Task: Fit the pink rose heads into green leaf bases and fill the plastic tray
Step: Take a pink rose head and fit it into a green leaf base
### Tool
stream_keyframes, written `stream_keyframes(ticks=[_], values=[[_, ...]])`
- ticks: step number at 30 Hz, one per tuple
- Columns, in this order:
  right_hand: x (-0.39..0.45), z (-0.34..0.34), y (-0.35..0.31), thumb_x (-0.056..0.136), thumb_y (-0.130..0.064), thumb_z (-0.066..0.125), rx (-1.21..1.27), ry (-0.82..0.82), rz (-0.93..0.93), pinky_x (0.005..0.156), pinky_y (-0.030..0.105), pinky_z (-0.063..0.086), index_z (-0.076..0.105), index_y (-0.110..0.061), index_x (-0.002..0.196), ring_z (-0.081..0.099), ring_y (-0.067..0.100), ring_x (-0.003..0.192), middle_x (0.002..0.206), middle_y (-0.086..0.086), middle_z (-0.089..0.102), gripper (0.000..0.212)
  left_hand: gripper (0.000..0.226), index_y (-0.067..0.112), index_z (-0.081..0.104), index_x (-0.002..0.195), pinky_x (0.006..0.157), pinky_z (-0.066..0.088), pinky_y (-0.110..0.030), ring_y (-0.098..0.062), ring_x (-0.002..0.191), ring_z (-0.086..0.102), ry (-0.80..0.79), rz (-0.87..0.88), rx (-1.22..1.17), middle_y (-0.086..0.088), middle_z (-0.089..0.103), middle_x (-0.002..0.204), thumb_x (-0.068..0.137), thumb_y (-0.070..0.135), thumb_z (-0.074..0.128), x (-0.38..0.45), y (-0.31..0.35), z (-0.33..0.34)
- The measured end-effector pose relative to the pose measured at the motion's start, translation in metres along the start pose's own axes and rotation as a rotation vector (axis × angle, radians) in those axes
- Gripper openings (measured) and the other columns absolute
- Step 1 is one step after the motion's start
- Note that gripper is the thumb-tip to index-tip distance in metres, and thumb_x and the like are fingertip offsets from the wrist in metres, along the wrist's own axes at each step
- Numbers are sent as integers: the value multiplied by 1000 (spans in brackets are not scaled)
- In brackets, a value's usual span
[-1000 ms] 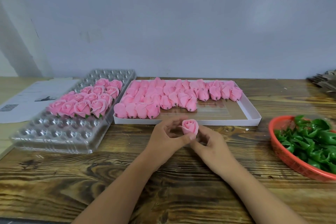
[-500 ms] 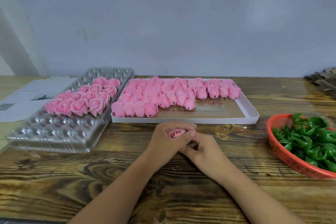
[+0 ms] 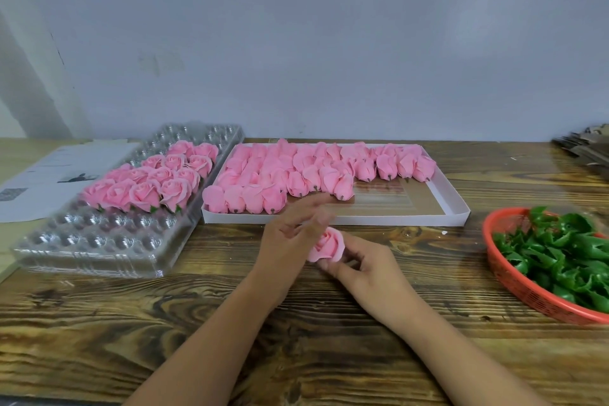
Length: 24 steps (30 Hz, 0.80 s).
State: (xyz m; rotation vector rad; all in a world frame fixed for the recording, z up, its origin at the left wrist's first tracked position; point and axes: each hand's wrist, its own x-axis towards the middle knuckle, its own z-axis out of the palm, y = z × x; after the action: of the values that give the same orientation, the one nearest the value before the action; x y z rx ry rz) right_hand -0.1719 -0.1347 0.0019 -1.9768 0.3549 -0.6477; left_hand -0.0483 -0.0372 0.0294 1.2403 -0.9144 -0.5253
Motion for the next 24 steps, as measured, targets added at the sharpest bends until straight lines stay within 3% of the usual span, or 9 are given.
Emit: stream_keyframes(ticks=[2,4,7,10,13,16,18,21,24], values=[[0,0,0,90,-18,72,-53,-29,-12,77,27,54,72,-32,112,68,18,84,93,-6,75,26,12,29,82,81,84,54,-17,-5,108,69,13,-27,-21,10,76,114,82,42,80,0,-2,1],[0,-1,-1,90,-19,72,-78,-32,-30,75,23,53,72,-36,109,67,12,82,92,-11,74,26,12,25,82,77,83,54,-17,-7,102,72,-2,-38,-10,7,78,106,79,34,76,-1,-5,3],[-1,-1,-3,88,-18,73,-101,-9,-58,69,9,45,66,-49,102,66,2,78,88,-24,72,35,10,24,83,83,81,55,-19,-11,100,73,-51,-36,8,5,78,105,79,30,76,-4,-5,5],[-1,0,-1,87,-19,74,-112,16,-54,67,7,44,64,-49,96,66,-2,77,85,-27,71,33,8,19,82,90,81,56,-21,-13,100,73,-75,-57,39,3,78,106,83,19,78,-3,-7,5],[0,-1,3,87,-19,74,-124,41,-47,68,19,51,65,-46,93,67,6,78,87,-15,72,29,17,24,82,89,84,58,-23,-14,103,73,-100,-98,60,4,78,108,84,8,80,-3,-9,7],[0,-1,2,88,-16,72,-133,31,-55,69,9,46,63,-45,91,66,-1,83,91,-23,70,30,22,31,81,92,88,57,-23,-11,108,71,-132,-126,73,8,77,112,83,11,83,-3,-10,6],[-1,-3,0,90,-11,68,-92,31,-57,72,8,46,66,-42,93,65,-3,85,90,-24,70,31,26,40,79,98,89,55,-22,-9,110,70,-159,-137,84,11,75,115,77,25,87,-2,-10,6],[-1,-5,-1,93,-14,65,-19,52,-57,80,20,53,72,-33,106,68,5,91,97,-15,74,24,48,49,71,113,92,54,-24,-9,111,67,-186,-128,114,13,72,115,66,47,84,-2,-11,6],[0,-1,-4,92,-19,68,27,38,-24,81,43,53,72,-32,108,66,30,88,94,8,74,21,45,53,69,116,87,52,-15,0,113,64,-122,-34,68,20,68,119,72,53,78,0,-9,4]])
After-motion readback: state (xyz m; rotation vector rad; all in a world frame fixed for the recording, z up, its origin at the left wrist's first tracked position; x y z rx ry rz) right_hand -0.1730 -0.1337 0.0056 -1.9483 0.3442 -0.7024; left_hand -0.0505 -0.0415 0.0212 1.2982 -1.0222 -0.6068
